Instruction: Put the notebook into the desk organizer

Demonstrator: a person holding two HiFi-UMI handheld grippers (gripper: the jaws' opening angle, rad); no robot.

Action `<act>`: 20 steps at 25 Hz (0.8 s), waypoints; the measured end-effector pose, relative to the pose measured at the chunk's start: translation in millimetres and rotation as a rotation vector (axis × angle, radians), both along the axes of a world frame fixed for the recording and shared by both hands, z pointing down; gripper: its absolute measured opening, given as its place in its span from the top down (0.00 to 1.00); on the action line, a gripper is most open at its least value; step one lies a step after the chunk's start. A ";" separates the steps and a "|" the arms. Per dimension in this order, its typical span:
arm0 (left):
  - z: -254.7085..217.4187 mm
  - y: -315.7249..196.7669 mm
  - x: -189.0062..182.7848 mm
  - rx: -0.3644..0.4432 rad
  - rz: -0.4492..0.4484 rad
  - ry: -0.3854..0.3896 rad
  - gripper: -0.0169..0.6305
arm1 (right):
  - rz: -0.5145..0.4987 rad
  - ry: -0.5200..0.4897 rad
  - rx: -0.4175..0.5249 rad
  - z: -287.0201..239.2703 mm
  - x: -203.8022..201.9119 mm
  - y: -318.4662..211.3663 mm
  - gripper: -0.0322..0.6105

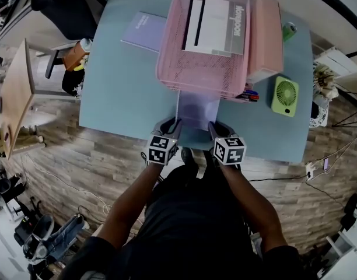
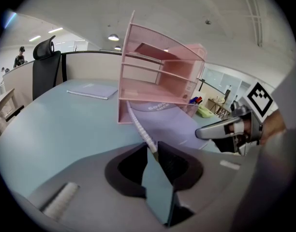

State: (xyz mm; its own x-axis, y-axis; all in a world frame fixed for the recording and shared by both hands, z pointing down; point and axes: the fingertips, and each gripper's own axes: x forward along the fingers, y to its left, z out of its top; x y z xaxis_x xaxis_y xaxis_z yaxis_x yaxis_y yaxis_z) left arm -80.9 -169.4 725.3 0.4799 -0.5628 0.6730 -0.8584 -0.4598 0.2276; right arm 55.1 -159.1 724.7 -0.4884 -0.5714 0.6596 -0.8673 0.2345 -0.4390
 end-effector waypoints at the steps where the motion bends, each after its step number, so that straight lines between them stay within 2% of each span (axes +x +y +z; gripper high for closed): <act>1: 0.8 -5.3 1.1 -0.001 -0.003 -0.001 0.77 | 0.002 0.002 -0.001 0.4 1.4 -5.3 0.88; 20: 25.3 -90.1 11.0 -0.007 -0.059 -0.027 0.77 | 0.051 0.024 0.004 13.7 21.7 -88.7 0.88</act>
State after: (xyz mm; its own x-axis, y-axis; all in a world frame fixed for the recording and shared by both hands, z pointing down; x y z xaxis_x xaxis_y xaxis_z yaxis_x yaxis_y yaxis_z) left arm -69.9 -259.5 750.5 0.4278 -0.5849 0.6891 -0.8897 -0.4070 0.2069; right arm 76.8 -247.8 738.4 -0.4428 -0.5975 0.6685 -0.8884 0.1912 -0.4174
